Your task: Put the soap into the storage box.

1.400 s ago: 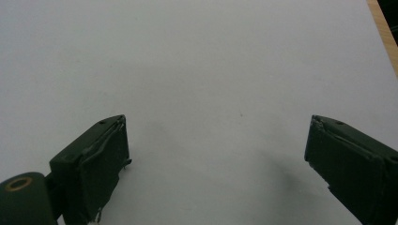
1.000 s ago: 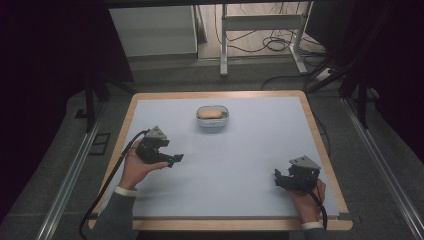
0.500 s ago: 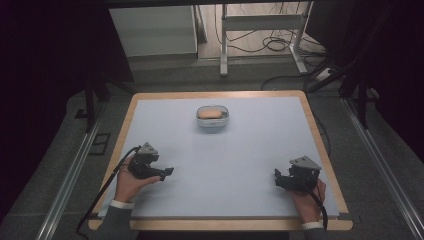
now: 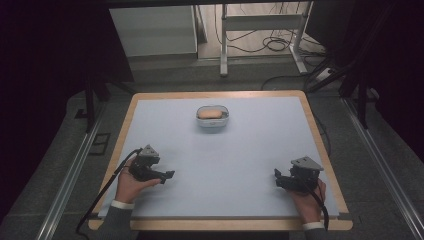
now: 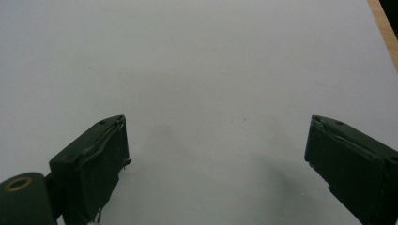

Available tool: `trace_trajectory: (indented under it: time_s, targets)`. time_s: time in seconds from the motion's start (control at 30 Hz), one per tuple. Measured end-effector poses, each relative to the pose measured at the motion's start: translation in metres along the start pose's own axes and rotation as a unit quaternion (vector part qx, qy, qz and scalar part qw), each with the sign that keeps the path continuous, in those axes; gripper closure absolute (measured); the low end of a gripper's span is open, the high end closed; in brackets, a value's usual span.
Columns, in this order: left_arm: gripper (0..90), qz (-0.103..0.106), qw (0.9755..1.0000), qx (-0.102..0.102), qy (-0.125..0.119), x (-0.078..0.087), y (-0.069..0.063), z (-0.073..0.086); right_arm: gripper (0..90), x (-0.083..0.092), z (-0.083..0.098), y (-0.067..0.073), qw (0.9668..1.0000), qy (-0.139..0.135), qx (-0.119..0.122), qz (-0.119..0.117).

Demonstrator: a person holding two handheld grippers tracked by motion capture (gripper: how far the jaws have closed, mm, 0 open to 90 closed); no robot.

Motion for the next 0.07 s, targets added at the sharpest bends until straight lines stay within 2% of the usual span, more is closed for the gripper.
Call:
trace_trajectory:
  time_s: [0.07]
  targets:
    - [16.7,0.0,1.0,0.0,0.0,0.0001,0.0,0.0001,5.7,-0.0001,-0.0001,0.0001,1.0,0.0,0.001,0.0]
Point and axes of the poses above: each handheld gripper's, and its own axes: x roughly backward along the jaws, z roughly out of its underside, y roughly to its left, the point moved 4 cm from there along -x, roughly forward along the jaws, and after that the axes turned 8 degrees about x, right-handed, at the moved point
